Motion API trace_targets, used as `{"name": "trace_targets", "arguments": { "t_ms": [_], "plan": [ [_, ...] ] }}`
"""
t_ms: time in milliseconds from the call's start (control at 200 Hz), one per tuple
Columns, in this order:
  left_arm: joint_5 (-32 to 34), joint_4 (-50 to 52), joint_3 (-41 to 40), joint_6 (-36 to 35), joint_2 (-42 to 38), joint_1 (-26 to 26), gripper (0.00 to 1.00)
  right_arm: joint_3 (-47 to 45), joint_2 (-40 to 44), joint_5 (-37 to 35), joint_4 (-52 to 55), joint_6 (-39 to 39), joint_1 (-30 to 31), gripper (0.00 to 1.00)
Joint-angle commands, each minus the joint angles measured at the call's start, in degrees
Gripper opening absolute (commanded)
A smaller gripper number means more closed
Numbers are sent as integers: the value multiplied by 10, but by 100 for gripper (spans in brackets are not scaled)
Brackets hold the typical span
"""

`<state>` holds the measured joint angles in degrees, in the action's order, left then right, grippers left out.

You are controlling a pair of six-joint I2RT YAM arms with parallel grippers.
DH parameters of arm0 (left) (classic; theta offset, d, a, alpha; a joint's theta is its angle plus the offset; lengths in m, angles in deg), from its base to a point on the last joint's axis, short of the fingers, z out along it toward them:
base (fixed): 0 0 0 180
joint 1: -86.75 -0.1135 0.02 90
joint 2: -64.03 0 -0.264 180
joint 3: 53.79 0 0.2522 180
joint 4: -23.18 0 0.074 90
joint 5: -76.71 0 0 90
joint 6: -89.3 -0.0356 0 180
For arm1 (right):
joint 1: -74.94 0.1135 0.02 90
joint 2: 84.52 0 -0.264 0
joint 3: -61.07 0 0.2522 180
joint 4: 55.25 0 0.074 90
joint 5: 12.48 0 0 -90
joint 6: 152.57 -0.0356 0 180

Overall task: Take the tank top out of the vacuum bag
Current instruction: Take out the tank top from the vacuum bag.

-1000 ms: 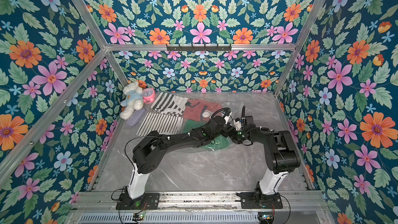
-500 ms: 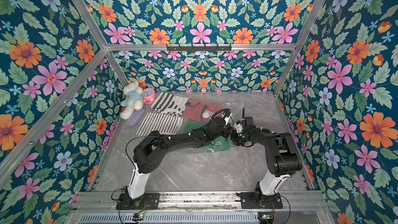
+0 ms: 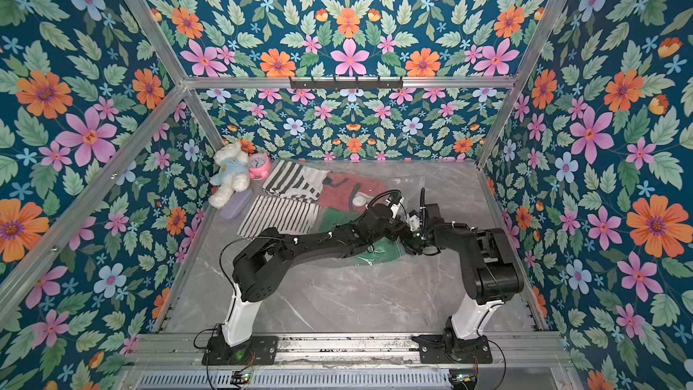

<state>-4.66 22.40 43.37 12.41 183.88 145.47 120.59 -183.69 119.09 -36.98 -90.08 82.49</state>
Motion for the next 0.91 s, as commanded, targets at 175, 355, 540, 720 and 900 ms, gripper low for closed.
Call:
{"name": "trace_targets", "arguments": {
  "t_ms": [175,355,540,720,900],
  "plan": [
    [2,-22,2,2,3,1,0,-2,-7,-2,-35,-36,13,26],
    [9,-27,-9,2,-4,1,0,2,15,-24,-19,-40,13,10],
    [24,-22,-6,5,-3,1,0,10,52,-36,5,-42,12,0],
    [46,-23,-13,-4,-9,1,0,8,92,-35,23,-47,-8,0],
    [52,-23,-15,-6,-13,0,0,-4,110,-48,42,-37,-31,0]
  ]
}}
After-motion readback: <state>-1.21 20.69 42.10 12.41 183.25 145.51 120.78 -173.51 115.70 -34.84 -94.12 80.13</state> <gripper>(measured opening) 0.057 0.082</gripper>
